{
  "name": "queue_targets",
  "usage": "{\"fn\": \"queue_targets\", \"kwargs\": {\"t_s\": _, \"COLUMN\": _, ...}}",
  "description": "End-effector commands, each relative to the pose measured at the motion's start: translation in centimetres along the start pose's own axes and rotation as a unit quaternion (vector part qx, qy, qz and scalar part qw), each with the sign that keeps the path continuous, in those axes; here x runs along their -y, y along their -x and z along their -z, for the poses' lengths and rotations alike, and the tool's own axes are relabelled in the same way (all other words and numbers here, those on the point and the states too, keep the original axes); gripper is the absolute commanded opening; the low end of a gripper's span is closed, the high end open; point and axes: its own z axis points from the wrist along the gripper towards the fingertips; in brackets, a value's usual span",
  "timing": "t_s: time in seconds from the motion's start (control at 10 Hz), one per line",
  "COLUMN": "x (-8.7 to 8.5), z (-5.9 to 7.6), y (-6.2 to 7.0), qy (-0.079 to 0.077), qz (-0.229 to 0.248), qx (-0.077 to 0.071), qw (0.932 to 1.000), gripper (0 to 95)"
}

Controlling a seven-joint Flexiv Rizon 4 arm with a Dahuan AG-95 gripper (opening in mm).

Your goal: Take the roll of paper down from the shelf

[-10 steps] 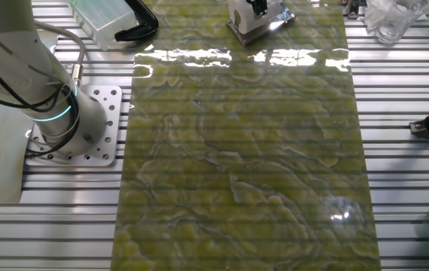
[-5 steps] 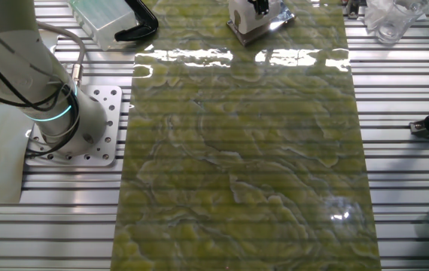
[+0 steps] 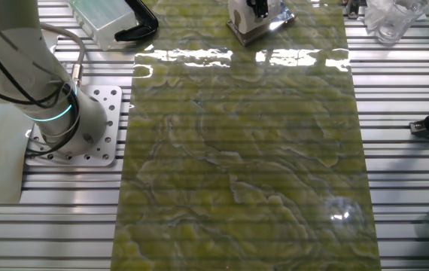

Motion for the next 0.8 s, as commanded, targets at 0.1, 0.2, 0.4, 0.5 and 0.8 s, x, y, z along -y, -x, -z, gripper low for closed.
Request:
{"fn": "queue_targets", "kwargs": {"t_s": 0.1, "x": 0.02, "z": 0.05, "y": 0.0, "qy": -0.001, "qz": 0.002, "qx": -0.001, "qw": 1.0, "gripper": 76.0}}
{"fn": "queue_targets", "kwargs": {"t_s": 0.2, "x": 0.02, "z": 0.05, "y": 0.0, "qy": -0.001, "qz": 0.0, "qx": 0.0, "qw": 1.0, "gripper": 76.0}}
{"fn": "queue_targets", "kwargs": {"t_s": 0.4, "x": 0.02, "z": 0.05, "y": 0.01, "qy": -0.002, "qz": 0.002, "qx": -0.001, "qw": 1.0, "gripper": 57.0}}
{"fn": "queue_targets", "kwargs": {"t_s": 0.5, "x": 0.02, "z": 0.07, "y": 0.03, "qy": -0.003, "qz": 0.002, "qx": 0.0, "qw": 1.0, "gripper": 57.0}}
{"fn": "queue_targets", "kwargs": {"t_s": 0.8, "x": 0.02, "z": 0.47, "y": 0.76, "qy": -0.008, "qz": -0.002, "qx": -0.007, "qw": 0.9999, "gripper": 19.0}}
